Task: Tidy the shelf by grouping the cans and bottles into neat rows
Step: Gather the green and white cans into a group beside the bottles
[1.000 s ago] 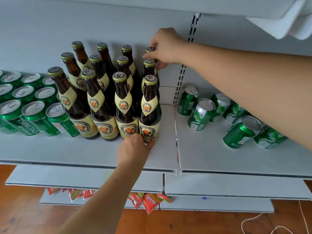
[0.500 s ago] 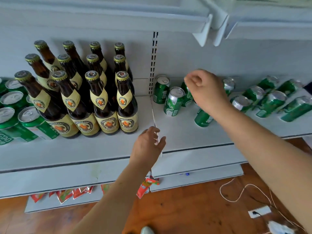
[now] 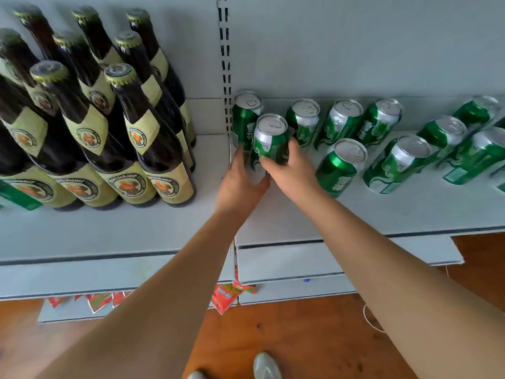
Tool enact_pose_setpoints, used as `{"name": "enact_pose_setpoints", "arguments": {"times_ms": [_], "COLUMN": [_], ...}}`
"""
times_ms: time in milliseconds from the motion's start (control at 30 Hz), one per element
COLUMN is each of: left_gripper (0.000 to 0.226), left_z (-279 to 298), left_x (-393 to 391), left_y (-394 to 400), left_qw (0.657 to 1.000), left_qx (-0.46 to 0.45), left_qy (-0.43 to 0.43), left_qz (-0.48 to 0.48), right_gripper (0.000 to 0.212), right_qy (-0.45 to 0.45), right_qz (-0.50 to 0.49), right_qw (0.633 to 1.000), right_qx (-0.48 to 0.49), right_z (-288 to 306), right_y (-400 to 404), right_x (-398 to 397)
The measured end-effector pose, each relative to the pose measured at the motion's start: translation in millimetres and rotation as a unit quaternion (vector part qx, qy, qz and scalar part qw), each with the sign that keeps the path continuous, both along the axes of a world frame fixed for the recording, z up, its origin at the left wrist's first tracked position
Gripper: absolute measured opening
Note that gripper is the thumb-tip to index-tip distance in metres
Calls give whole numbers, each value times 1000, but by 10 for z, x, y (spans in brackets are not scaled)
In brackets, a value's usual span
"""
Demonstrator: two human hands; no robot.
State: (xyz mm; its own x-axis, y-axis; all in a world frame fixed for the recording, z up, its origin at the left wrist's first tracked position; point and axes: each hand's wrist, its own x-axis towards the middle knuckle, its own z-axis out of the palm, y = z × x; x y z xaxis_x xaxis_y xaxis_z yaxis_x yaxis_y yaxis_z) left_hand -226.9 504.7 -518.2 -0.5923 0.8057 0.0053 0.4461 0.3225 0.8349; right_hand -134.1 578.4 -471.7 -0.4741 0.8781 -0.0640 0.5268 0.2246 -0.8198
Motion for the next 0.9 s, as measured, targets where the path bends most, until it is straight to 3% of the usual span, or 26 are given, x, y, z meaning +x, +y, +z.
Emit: {"name": "enact_pose_setpoints", "arguments": {"times_ms": [100, 333, 467, 633, 900], "left_gripper": [58, 54, 44, 59, 58], "left_z": [-79, -115, -135, -122, -147], "left_x": [3, 105, 190, 182, 143], "left_y": [13, -245, -443, -591, -685], "left_qw": [999, 992, 984, 980, 983], "left_qx": [41, 11, 3, -23, -3], "left_qy": [3, 74, 97, 137, 112], "left_qz": [25, 97, 147, 142, 142], "right_gripper": [66, 65, 62, 60, 54], "right_qy": [0, -33, 2, 8, -21], "right_qz": [-1, 52, 116, 140, 146], "right_qw": [999, 994, 987, 984, 984], "right_qx": [39, 92, 111, 111, 104], "right_z": [-64, -60, 35, 75, -27], "right_y": [66, 101, -7, -8, 32], "right_x": [-33, -218, -432, -864, -938]}}
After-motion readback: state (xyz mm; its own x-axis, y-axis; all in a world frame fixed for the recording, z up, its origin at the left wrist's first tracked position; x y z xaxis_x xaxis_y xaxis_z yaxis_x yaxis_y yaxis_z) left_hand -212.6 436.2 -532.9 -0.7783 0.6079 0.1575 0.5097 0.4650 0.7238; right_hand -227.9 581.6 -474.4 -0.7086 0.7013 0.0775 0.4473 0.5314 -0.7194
